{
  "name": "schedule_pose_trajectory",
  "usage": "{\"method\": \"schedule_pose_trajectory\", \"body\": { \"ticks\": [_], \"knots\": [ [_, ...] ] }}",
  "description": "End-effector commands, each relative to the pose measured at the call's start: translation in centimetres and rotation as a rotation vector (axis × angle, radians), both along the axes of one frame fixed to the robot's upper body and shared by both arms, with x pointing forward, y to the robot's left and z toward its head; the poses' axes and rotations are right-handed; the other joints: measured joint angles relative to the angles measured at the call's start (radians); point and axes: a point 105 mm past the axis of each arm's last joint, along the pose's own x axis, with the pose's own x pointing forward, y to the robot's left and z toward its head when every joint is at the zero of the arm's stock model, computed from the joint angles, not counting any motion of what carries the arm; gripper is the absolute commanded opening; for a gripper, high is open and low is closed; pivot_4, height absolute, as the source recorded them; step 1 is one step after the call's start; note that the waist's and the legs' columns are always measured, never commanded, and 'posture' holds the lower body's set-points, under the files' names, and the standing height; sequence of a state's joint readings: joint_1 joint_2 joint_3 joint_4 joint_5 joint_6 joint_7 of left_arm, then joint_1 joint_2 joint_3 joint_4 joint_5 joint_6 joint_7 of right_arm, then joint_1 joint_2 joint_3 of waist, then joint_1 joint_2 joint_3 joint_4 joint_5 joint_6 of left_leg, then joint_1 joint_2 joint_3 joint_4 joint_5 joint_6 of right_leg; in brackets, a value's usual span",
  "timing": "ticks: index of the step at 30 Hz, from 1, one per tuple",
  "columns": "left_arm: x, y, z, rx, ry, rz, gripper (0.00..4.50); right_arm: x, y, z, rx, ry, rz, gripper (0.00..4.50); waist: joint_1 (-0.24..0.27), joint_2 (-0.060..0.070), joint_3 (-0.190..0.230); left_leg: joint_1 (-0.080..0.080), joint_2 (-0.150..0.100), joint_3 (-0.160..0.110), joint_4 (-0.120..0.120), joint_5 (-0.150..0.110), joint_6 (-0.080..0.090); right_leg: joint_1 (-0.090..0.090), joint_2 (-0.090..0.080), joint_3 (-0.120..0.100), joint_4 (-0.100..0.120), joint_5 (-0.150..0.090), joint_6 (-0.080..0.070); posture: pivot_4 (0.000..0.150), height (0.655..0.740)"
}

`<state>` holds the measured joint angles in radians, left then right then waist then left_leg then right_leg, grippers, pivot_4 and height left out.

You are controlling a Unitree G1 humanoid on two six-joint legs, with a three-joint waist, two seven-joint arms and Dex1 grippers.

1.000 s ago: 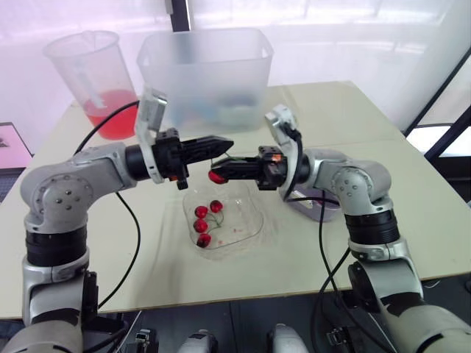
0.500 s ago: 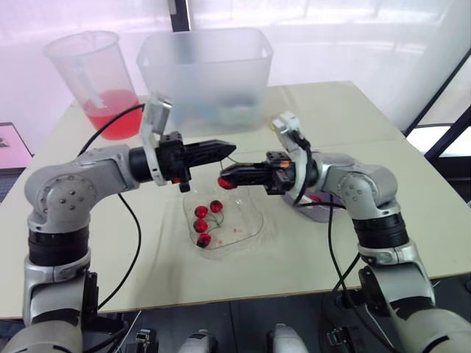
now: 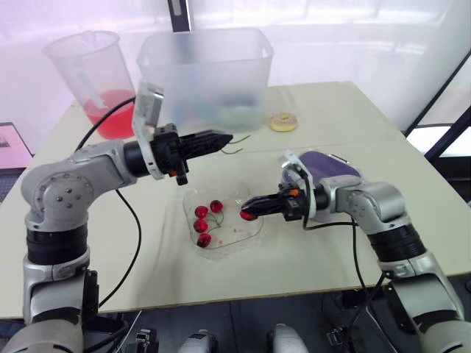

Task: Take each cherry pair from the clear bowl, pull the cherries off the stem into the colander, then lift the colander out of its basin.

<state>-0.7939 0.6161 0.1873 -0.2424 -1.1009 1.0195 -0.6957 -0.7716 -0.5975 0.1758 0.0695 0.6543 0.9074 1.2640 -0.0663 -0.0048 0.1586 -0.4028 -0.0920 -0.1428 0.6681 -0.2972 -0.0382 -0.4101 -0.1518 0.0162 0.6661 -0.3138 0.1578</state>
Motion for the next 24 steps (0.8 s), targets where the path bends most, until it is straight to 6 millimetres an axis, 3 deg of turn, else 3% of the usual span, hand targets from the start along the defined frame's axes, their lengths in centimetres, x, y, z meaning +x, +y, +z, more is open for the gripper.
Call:
{"method": "schedule_pose_trajectory", "body": {
  "ticks": [1,6,9,12,17,20,24],
  "knots": [
    [-0.4,0.2,1.1,-0.021,-0.048,-0.001,0.0,0.4,-1.1,4.1,0.072,-0.107,-0.015,0.04,0.0,0.0,0.0,0.0,0.0,0.0,0.0,0.0,0.0,0.0,0.0,0.0,0.0,0.0,0.0,0.15,0.74],
    [-0.5,0.4,0.9,-0.021,-0.045,0.009,0.0,3.0,-4.8,8.4,0.053,-0.266,-0.191,0.04,0.004,0.0,0.0,0.0,0.0,0.0,0.0,0.0,0.0,0.0,0.0,0.0,0.0,0.0,0.0,0.15,0.74],
    [-0.5,0.6,0.7,-0.022,-0.041,0.018,0.0,5.1,-7.8,9.3,-0.041,-0.349,-0.333,0.04,0.007,0.0,0.0,0.0,0.0,0.0,0.0,0.0,0.0,0.0,0.0,0.0,-0.001,0.0,0.0,0.15,0.74],
    [-0.4,0.8,0.5,-0.026,-0.037,0.032,0.0,6.5,-10.3,7.8,-0.189,-0.376,-0.404,0.04,0.008,0.0,0.0,0.0,0.0,0.001,0.0,0.0,0.0,0.0,0.0,0.0,-0.001,0.0,0.0,0.15,0.74],
    [-0.4,1.1,0.2,-0.027,-0.035,0.047,0.0,7.5,-12.2,4.2,-0.341,-0.347,-0.426,0.04,0.001,0.0,0.0,0.0,0.0,0.002,0.0,0.0,0.0,-0.001,0.0,0.001,-0.001,0.0,0.0,0.15,0.74],
    [-0.5,1.2,0.1,-0.029,-0.036,0.057,0.0,8.1,-12.9,3.3,-0.366,-0.344,-0.451,1.16,-0.001,0.0,0.0,0.0,0.0,0.002,-0.001,0.0,0.0,-0.001,0.0,0.001,-0.001,0.0,0.0,0.15,0.74],
    [-0.5,1.6,0.1,-0.027,-0.037,0.076,0.0,8.9,-14.3,3.1,-0.441,-0.386,-0.505,3.18,-0.001,0.0,0.0,0.0,0.0,0.002,-0.001,0.0,0.0,-0.001,0.0,0.001,-0.001,0.0,0.0,0.15,0.74]
  ]
}}
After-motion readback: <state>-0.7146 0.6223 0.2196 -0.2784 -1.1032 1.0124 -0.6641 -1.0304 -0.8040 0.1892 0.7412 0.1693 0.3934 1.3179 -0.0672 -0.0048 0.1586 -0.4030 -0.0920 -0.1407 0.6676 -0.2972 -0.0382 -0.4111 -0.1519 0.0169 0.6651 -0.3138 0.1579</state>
